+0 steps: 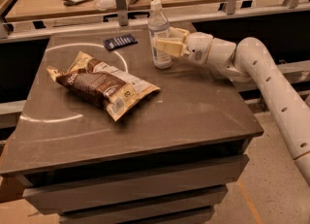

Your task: Place blue plastic bottle upright

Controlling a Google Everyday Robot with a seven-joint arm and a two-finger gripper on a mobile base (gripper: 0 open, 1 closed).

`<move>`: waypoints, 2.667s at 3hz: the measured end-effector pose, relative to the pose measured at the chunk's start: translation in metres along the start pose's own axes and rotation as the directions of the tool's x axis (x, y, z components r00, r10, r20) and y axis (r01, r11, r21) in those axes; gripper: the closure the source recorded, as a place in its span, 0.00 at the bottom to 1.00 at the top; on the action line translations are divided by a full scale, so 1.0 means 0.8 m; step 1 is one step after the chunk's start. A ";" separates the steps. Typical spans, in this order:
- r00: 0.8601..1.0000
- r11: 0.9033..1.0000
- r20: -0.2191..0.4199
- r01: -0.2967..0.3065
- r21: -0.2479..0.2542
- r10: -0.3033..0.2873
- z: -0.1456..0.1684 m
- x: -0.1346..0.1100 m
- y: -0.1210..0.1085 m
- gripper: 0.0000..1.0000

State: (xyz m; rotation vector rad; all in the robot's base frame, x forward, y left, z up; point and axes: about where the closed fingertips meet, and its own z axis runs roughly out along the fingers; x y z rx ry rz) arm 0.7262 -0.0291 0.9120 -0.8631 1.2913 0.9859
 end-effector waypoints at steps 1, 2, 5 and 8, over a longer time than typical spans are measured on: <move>1.000 1.000 0.000 0.000 0.000 0.000 0.000 0.000 0.000 0.21; 1.000 1.000 -0.013 -0.003 0.006 0.003 -0.012 0.006 0.001 0.00; 0.992 0.992 -0.127 0.034 0.122 -0.018 -0.077 0.017 -0.005 0.00; 0.986 0.950 -0.165 0.068 0.306 -0.018 -0.137 0.012 -0.011 0.00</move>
Offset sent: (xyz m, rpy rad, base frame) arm -0.0098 -0.0286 -0.0151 -0.0289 0.0212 -0.0257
